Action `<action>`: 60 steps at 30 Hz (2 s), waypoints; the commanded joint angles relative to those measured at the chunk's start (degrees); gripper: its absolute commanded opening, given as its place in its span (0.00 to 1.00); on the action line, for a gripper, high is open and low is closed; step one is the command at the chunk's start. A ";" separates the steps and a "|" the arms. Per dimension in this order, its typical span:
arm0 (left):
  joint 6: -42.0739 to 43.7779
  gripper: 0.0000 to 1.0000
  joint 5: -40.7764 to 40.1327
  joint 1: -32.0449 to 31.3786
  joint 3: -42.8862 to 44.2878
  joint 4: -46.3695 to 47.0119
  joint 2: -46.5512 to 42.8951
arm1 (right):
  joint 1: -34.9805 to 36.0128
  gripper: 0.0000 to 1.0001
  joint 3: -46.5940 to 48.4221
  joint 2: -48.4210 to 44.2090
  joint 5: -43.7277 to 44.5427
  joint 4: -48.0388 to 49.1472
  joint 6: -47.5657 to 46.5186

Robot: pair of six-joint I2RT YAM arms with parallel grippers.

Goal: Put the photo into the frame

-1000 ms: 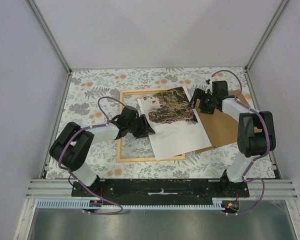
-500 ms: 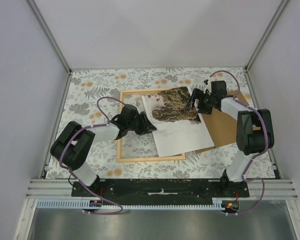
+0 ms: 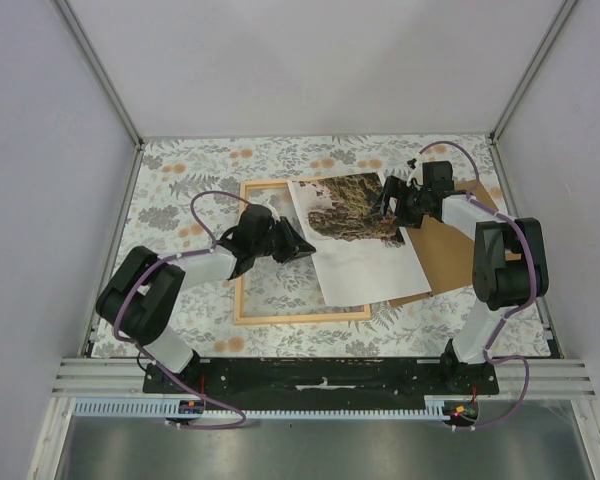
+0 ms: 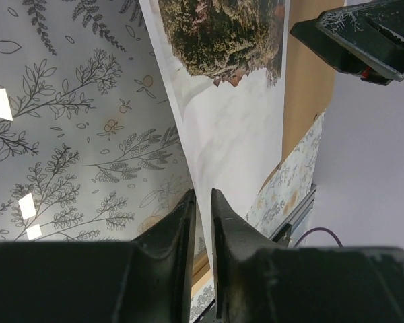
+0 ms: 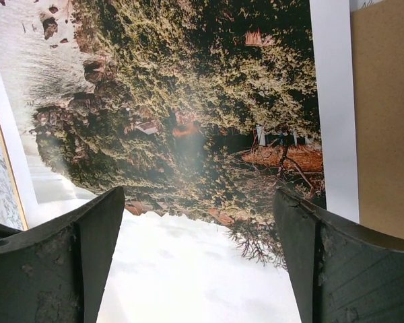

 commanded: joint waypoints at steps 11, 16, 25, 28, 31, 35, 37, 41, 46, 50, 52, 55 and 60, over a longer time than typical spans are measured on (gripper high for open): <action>-0.45 0.02 -2.67 0.11 13.23 -14.21 0.48 | 2.48 0.98 -0.33 -12.01 9.46 -1.80 0.48; -0.71 0.02 -4.61 0.11 19.39 -23.62 -1.01 | 16.79 0.98 -1.29 -23.87 30.01 -7.96 -1.54; -2.20 0.02 -5.40 -0.94 23.61 -28.82 -2.95 | 40.78 0.96 -3.59 -36.55 51.83 -18.23 3.02; -2.64 0.02 -6.45 -1.65 24.23 -29.70 -3.30 | 49.49 0.96 -1.82 -34.36 59.83 -21.93 4.69; -2.99 0.02 -6.89 -2.18 24.93 -30.40 -3.39 | 56.70 0.96 -0.68 -31.64 64.67 -23.69 6.27; -2.99 0.02 -7.60 -2.79 25.90 -31.19 -3.48 | 63.65 0.96 2.12 -25.67 71.96 -26.58 7.32; -3.08 0.02 -7.68 -2.88 26.25 -31.46 -3.30 | 65.33 0.96 4.50 -22.07 75.83 -29.57 8.55; -3.08 0.02 -7.95 -3.14 26.87 -31.90 -3.30 | 66.04 0.91 6.35 -18.01 79.71 -31.69 9.09; -3.17 0.02 -8.12 -3.23 27.22 -32.16 -3.30 | 66.04 0.79 5.91 -17.74 81.47 -31.87 8.12; -3.35 0.02 -8.21 -3.41 27.40 -32.16 -3.48 | 66.13 0.64 6.00 -17.39 80.60 -31.35 7.24; -3.52 0.02 -8.30 -3.41 27.40 -32.16 -3.56 | 66.56 0.57 5.83 -17.22 80.42 -30.99 6.89; -3.78 0.02 -8.39 -3.58 27.31 -32.16 -3.65 | 66.92 0.46 5.48 -17.04 80.68 -31.08 6.63; -4.66 0.02 -7.69 -3.76 27.57 -32.16 -3.91 | 67.53 0.10 5.91 -18.27 81.65 -31.25 5.58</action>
